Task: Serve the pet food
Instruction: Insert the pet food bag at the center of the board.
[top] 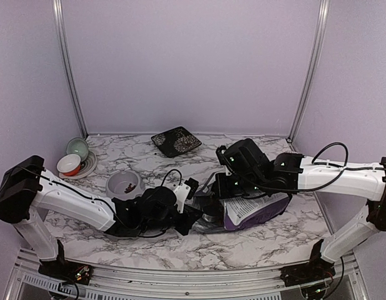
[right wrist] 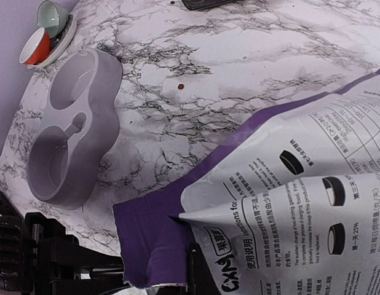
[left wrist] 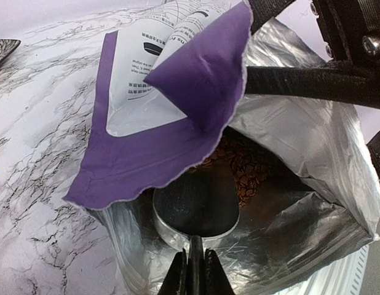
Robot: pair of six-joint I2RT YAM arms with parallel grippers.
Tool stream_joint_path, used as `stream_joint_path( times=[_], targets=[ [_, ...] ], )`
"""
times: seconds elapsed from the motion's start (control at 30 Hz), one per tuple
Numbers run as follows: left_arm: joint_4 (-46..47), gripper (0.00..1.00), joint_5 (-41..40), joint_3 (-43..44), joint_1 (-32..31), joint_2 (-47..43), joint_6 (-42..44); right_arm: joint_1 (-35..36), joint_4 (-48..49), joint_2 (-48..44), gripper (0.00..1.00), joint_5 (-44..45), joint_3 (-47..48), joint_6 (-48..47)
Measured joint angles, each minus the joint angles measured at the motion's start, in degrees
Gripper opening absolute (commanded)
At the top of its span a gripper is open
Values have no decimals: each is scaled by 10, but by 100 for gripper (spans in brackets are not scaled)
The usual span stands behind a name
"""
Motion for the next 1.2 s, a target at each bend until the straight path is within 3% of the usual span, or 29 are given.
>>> stream_joint_path(
  times=[0.9,1.2],
  targets=[
    [32,0,-11,19,0,43,-13,0,1,2,0,0,0,0],
    [31,30,0,19,0,44,-45,0,1,2,0,0,0,0]
  ],
)
